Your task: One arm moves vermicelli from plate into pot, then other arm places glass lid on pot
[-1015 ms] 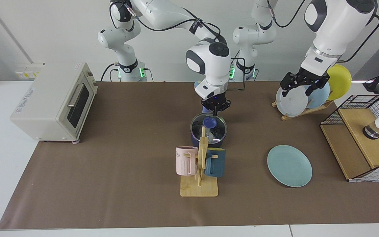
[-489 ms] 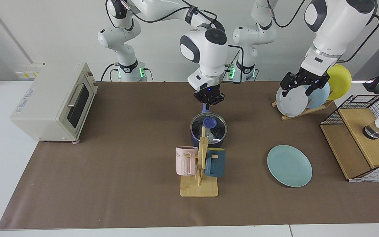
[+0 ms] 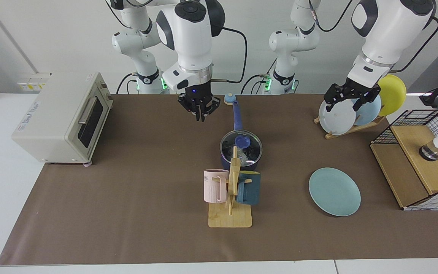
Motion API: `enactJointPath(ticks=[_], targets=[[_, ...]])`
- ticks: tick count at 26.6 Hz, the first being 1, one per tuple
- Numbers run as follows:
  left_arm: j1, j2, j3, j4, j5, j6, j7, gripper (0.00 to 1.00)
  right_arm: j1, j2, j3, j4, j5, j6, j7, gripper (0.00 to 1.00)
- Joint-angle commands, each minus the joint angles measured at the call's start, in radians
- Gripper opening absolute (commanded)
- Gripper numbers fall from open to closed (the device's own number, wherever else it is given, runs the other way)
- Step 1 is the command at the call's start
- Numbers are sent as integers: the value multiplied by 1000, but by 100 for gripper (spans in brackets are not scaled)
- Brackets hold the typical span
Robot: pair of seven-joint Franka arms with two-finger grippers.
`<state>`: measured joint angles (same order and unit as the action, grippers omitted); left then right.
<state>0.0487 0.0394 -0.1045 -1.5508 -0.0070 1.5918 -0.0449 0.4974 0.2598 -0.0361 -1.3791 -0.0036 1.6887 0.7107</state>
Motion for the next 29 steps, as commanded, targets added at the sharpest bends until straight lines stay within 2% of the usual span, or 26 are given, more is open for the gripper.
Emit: enactJointPath(ticks=[1, 3, 5, 7, 8, 10, 14, 19, 23, 29], targets=[[10, -18, -3, -17, -16, 11, 0, 100, -60, -28, 13, -37, -46, -12, -92, 31], [10, -18, -3, -17, -16, 11, 0, 100, -101, -46, 12, -44, -46, -20, -157, 41], [10, -18, -3, -17, -16, 11, 0, 100, -161, -69, 15, -49, -39, -21, -229, 45], [10, -18, -3, -17, -16, 11, 0, 100, -216, -83, 13, -49, -23, -21, -290, 55], [10, -18, -3, -17, -16, 11, 0, 100, -250, -89, 15, -49, -23, -21, -313, 62], [10, -18, -3, -18, -16, 11, 0, 100, -296, -97, 13, -51, -27, -15, -338, 100], [10, -18, -3, -18, -16, 11, 0, 100, -352, -111, 12, -49, -33, -7, -361, 100], [10, -18, -3, -17, -16, 13, 0, 100, -388, -149, 13, -75, -42, -76, -364, 100], [10, -18, -3, -17, -16, 11, 0, 100, -405, -217, 15, -190, -29, -63, -402, 100], [10, -18, -3, -18, -16, 11, 0, 100, -395, -247, 15, -277, -24, -12, -401, 99]])
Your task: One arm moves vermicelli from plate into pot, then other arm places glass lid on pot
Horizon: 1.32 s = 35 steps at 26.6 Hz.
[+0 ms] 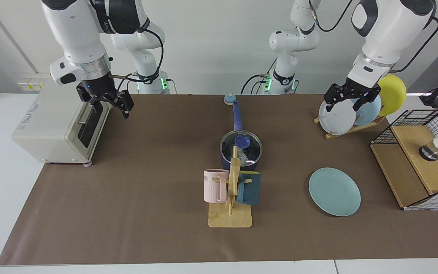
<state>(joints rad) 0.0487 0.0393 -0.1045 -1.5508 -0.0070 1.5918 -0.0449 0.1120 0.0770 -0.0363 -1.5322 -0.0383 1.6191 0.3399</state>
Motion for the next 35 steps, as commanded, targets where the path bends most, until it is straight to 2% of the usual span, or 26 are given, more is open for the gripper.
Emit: enactJointPath(ticks=[1, 18, 29, 35], targets=[[10, -18, -3, -17, -16, 11, 2, 100, -5, -63, 15, -126, 9, 58, -29, 100], [10, -18, -3, -17, -16, 11, 0, 100, 29, -52, 23, -129, 15, 67, -24, 100], [10, -18, -3, -17, -16, 11, 0, 100, 31, -98, 24, -230, 17, 123, -18, 100], [10, -18, -3, -17, -16, 11, 2, 100, 29, -95, 23, -218, 15, 124, -39, 100]])
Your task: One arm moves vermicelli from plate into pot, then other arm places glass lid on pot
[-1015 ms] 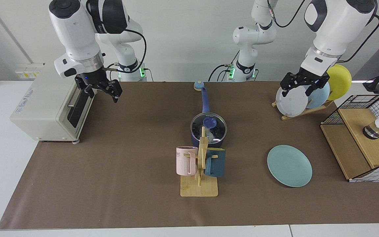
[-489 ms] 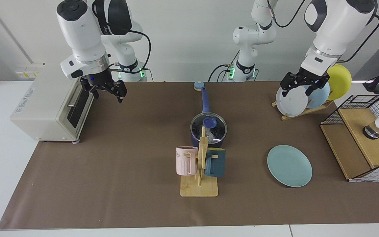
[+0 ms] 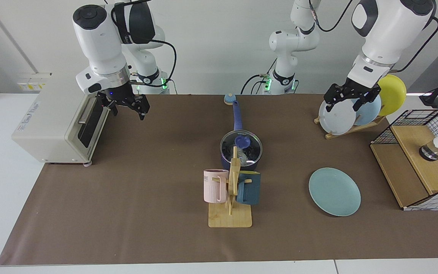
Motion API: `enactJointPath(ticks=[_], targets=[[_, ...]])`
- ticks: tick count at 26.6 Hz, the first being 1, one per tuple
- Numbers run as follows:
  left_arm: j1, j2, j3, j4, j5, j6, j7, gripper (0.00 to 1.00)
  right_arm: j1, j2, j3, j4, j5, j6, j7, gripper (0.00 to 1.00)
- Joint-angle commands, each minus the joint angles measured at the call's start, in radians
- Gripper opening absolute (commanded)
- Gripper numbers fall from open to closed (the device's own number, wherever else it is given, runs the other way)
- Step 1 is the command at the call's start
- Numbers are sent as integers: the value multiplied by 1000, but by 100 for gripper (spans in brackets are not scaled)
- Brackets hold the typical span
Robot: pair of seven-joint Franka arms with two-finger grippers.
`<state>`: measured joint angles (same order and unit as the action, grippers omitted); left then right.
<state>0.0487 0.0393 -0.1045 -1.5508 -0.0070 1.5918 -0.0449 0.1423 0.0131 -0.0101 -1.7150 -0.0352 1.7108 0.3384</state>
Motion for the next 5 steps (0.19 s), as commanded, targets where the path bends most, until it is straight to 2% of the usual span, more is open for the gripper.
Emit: enactJointPath(ticks=[1, 5], targets=[[10, -18, -3, -17, -16, 11, 0, 100, -1, -33, -4, -35, 12, 32, -36, 100], [10, -18, -3, -17, -16, 11, 0, 100, -1, -32, -2, -34, 24, 33, -22, 100]])
